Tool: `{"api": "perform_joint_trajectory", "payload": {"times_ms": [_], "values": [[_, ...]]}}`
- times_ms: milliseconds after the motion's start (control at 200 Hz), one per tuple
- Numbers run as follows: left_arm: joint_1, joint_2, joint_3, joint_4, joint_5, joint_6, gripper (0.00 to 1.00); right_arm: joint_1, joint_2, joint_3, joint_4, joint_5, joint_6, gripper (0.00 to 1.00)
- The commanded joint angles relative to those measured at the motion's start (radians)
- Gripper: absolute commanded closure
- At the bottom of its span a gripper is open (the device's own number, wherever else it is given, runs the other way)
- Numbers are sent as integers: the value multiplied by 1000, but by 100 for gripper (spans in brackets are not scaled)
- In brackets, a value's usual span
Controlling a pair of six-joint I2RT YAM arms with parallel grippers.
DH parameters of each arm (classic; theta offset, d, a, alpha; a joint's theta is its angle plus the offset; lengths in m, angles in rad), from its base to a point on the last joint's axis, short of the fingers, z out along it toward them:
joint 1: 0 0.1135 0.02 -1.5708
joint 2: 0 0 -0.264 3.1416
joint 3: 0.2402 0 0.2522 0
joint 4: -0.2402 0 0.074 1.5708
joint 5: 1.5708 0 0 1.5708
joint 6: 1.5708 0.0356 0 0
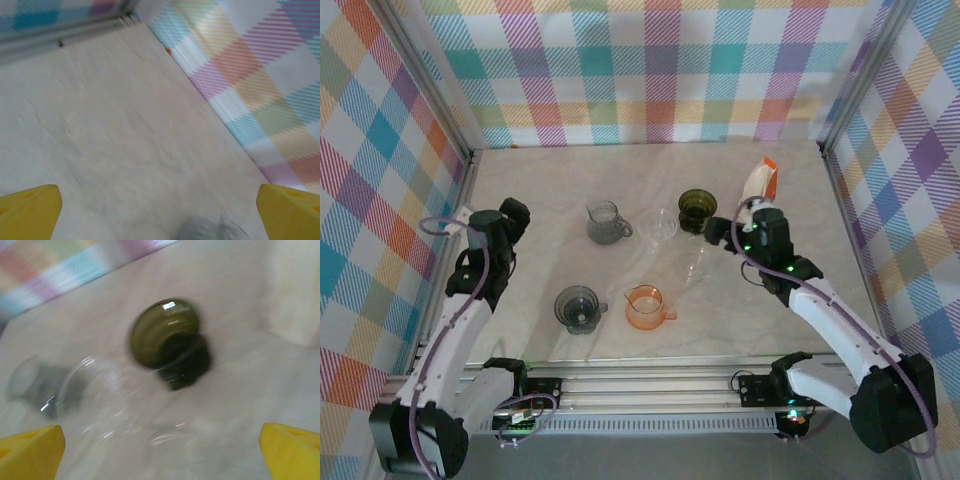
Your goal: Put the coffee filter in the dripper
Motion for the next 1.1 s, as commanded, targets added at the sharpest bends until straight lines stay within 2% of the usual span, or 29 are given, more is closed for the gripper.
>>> {"api": "perform_joint_trajectory", "payload": {"times_ms": [0, 95, 200, 380, 455, 700, 885, 1095], "values": [[0, -60, -18, -119, 215, -41, 0, 145, 46, 93, -85, -77, -77, 1], [-1, -86, -34, -164, 317, -24, 5, 288, 149, 191, -156, -75, -143, 1], [-1, -130, -68, -187, 388, -22, 0, 419, 264, 283, -196, -46, -198, 1], [-1, -237, -139, -231, 458, -27, 0, 553, 456, 431, -241, -66, -243, 0], [-1, -277, -162, -260, 470, -29, 0, 595, 541, 485, -256, -86, -250, 5], [-3, -392, -210, -329, 485, -16, 0, 686, 738, 590, -264, -106, -241, 17], [-4, -404, -227, -329, 490, -14, 0, 706, 824, 643, -271, -75, -224, 26], [-4, -412, -229, -329, 491, -10, 0, 707, 878, 684, -271, -56, -201, 44]]}}
